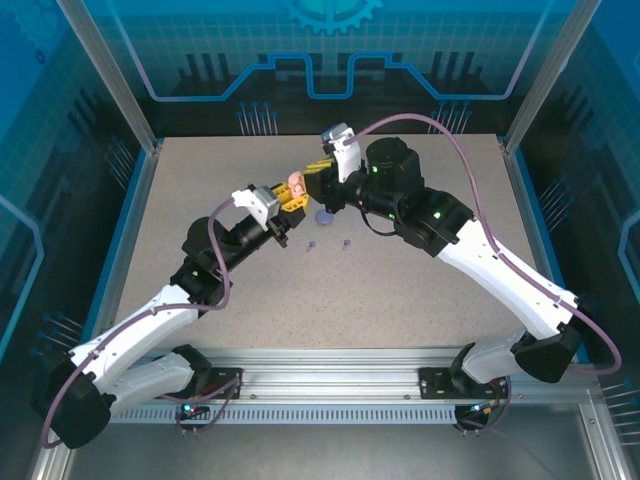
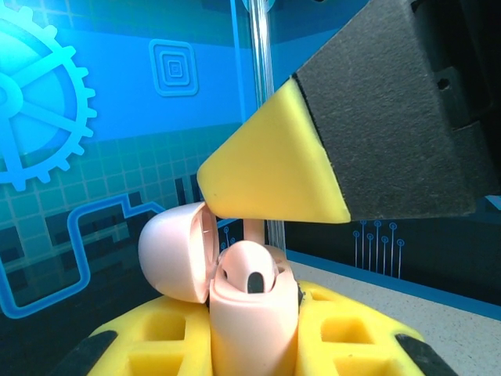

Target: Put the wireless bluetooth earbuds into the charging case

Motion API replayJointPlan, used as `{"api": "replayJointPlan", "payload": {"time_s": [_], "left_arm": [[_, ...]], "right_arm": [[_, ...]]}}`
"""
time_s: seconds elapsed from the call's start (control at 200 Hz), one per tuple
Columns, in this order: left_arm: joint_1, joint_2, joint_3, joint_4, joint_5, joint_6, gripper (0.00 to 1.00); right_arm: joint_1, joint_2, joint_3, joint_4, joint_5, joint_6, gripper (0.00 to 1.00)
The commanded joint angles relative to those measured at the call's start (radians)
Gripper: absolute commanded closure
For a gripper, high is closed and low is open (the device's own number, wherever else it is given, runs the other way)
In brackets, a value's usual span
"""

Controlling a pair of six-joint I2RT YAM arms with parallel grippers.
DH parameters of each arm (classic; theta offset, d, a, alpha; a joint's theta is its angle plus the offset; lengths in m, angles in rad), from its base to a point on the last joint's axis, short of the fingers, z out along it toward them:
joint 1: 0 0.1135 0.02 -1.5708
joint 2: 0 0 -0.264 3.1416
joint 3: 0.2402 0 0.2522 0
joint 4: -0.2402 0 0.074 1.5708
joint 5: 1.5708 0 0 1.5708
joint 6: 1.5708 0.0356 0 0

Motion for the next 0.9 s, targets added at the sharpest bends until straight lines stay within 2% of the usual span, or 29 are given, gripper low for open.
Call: {"api": "replayJointPlan", "payload": {"time_s": [0.0, 0.24, 0.365, 0.45, 0.525, 0.675, 0.895], "left_arm": [[-0.005, 0.001, 0.051, 0.036, 0.009, 0.003, 1.00], [-0.005, 0.000, 0.051, 0.036, 0.006, 0.008, 1.00], [-0.005, 0.001, 0.051, 0.036, 0.006, 0.006, 1.00], [-0.005, 0.003, 0.050, 0.036, 0.006, 0.005, 1.00], [-0.005, 0.003, 0.052, 0.036, 0.008, 0.002, 1.00], [-0.004, 0.004, 0.051, 0.036, 0.009, -0.001, 1.00], [-0.004, 0.006, 0.050, 0.035, 0.011, -0.001, 1.00]], "right_arm": [[0.034, -0.025, -0.010, -0.033, -0.020, -0.052, 0.80], [0.056, -0.036, -0.025, -0.047, 0.020, -0.081, 0.80], [0.056, -0.039, -0.027, -0.046, 0.036, -0.072, 0.75], [0.056, -0.040, -0.022, -0.040, 0.050, -0.057, 0.67], [0.054, -0.043, -0.015, -0.028, 0.071, -0.037, 0.54], [0.034, -0.065, -0.007, 0.006, 0.087, 0.013, 0.37], [-0.002, -0.137, -0.035, 0.042, 0.104, 0.083, 0.27]]}}
